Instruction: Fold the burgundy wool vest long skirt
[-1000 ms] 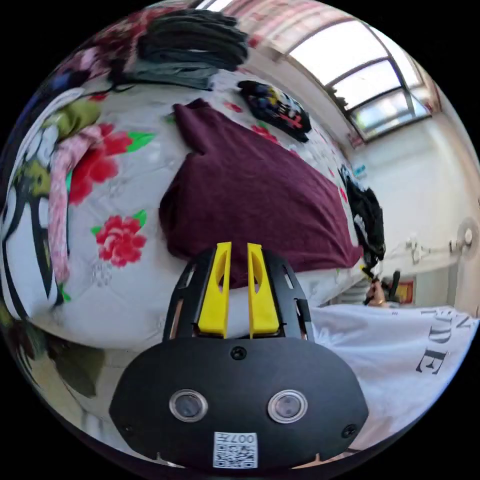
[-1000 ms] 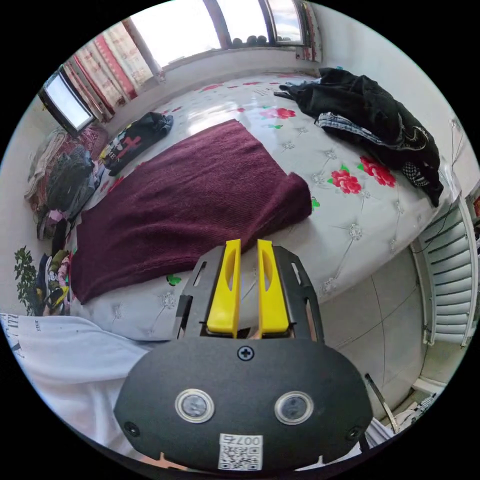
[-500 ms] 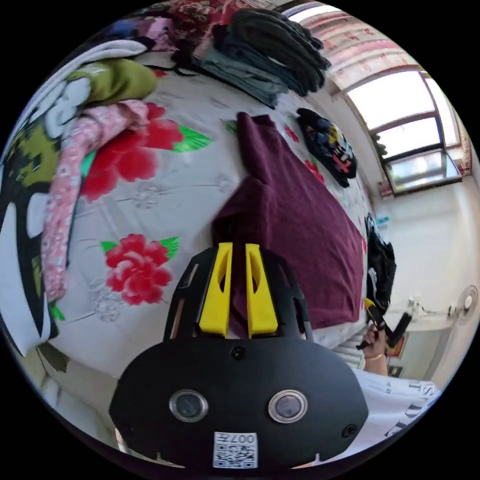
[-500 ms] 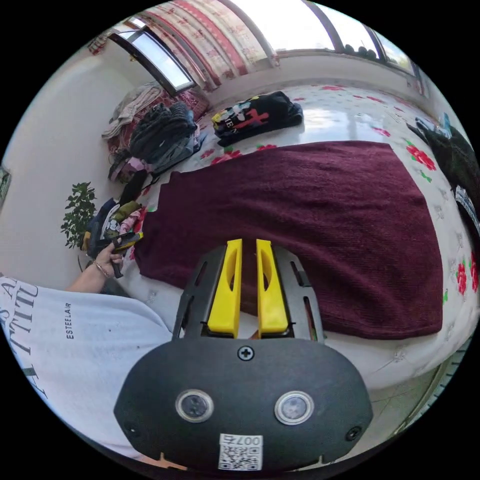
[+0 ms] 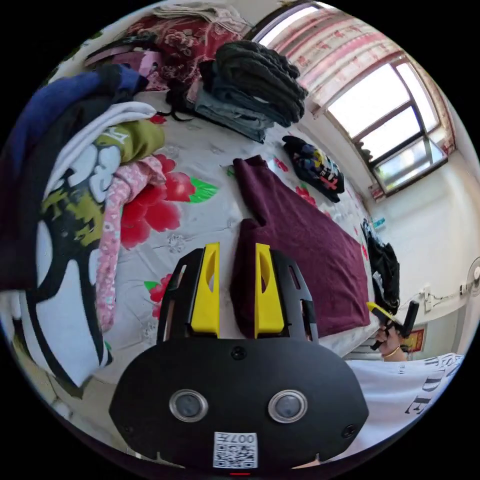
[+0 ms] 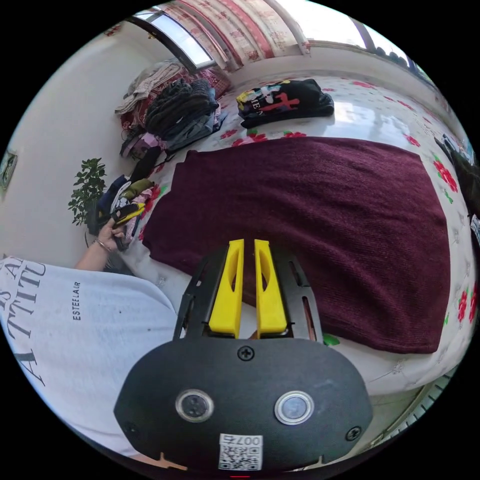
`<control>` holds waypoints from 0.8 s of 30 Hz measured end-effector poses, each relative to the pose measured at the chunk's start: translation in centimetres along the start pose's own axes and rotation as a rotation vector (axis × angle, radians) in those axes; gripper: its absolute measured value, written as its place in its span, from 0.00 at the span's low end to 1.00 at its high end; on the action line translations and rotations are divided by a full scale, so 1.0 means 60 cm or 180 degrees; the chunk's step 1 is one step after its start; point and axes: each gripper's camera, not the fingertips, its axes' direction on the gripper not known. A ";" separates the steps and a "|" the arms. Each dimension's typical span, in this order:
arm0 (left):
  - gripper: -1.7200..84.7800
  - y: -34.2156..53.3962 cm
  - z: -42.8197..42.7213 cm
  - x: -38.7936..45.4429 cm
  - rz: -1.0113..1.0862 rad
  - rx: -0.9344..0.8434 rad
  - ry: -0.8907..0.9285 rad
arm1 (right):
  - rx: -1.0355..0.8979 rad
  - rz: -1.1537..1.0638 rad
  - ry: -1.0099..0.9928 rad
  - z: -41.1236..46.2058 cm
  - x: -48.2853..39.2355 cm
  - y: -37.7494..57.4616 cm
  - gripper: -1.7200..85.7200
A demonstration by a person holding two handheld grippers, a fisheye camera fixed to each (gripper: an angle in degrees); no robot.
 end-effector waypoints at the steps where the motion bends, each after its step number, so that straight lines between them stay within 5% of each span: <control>1: 0.13 -0.005 0.012 0.008 0.0083 -0.0057 -0.0041 | 0.0006 -0.0009 -0.0033 0.002 -0.005 -0.002 0.03; 4: 0.13 -0.020 0.095 0.045 0.0399 -0.0554 -0.0311 | 0.0025 -0.0081 -0.0066 0.005 -0.023 -0.009 0.03; 8: 0.05 -0.017 0.081 0.073 0.0698 -0.0497 -0.0557 | -0.0026 -0.0149 -0.0064 0.006 -0.039 -0.006 0.02; 18: 0.02 0.093 -0.216 -0.111 -0.0496 0.1151 0.0207 | -0.0052 -0.0056 -0.0208 0.019 -0.026 0.040 0.02; 24: 0.14 0.073 -0.131 -0.076 -0.0207 0.0535 -0.0006 | -0.0101 -0.0274 -0.0266 0.045 -0.056 0.037 0.02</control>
